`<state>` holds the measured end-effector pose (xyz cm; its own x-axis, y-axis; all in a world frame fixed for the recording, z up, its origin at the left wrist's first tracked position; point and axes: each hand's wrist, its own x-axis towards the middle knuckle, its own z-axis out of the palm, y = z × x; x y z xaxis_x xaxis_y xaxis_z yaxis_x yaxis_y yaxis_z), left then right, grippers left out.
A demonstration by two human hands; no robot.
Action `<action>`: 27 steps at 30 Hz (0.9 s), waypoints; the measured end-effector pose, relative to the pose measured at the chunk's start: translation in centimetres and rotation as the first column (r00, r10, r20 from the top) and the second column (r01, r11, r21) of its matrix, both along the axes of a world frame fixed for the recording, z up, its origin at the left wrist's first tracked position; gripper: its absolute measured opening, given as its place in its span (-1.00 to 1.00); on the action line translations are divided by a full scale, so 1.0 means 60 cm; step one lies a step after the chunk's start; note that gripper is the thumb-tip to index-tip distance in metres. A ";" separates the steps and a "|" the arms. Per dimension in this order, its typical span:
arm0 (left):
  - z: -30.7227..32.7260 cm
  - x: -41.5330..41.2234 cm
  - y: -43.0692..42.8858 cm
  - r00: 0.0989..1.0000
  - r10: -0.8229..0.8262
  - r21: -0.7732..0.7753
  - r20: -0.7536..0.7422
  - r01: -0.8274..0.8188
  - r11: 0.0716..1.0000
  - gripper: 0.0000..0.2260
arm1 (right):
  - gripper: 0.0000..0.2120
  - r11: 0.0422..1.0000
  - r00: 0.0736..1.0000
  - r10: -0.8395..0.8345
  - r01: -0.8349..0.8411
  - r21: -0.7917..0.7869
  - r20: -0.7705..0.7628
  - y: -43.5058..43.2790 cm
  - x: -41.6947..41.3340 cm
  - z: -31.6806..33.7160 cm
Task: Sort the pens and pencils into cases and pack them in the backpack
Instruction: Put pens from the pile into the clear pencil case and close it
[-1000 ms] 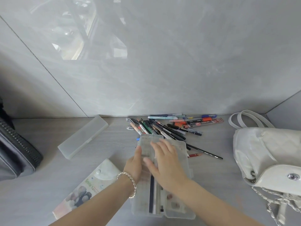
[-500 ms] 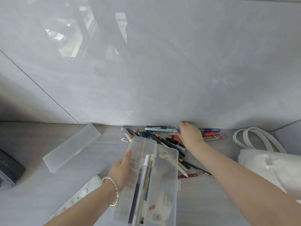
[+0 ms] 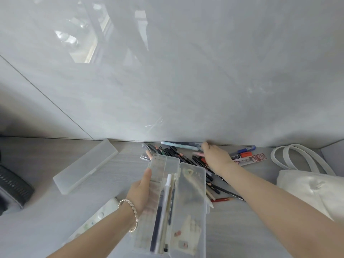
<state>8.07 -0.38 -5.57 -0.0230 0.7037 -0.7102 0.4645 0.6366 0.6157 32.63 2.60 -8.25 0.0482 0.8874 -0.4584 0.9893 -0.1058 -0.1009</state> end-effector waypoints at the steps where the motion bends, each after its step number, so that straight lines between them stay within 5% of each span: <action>1: -0.001 -0.003 -0.002 1.000 0.006 -0.003 -0.006 -0.006 1.000 -0.40 | -0.65 1.000 1.000 0.013 -0.013 0.001 0.025 -0.002 -0.003 0.001; 5: -0.004 -0.024 -0.002 0.999 0.042 -0.023 -0.025 -0.042 0.999 -0.31 | -0.51 0.999 1.000 -0.009 0.008 0.047 0.017 -0.012 -0.008 0.014; 9: 0.003 -0.038 0.000 0.995 0.100 -0.043 -0.020 -0.100 0.994 -0.31 | -0.85 0.992 0.990 -0.111 0.116 0.055 -0.088 -0.039 -0.003 0.034; 11: 0.007 -0.039 -0.002 0.992 0.126 -0.048 -0.008 -0.126 0.991 -0.34 | -0.85 0.993 0.982 -0.106 0.111 0.026 -0.155 -0.058 -0.011 0.034; 18: 0.011 -0.036 -0.016 0.987 0.162 -0.036 -0.011 -0.162 0.986 -0.37 | -0.77 0.991 0.985 -0.136 0.137 -0.001 0.105 -0.068 -0.045 0.007; 27: 0.029 -0.029 -0.033 0.982 0.191 -0.001 -0.001 -0.191 0.982 -0.45 | -0.75 0.925 0.941 -0.337 0.331 -0.187 0.000 -0.051 -0.064 0.013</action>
<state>6.35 -2.38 -3.85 -0.1577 0.6856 -0.7107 0.3345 0.7142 0.6148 28.79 -0.46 -7.45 0.3103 0.7235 -0.6166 0.8898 -0.4494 -0.0794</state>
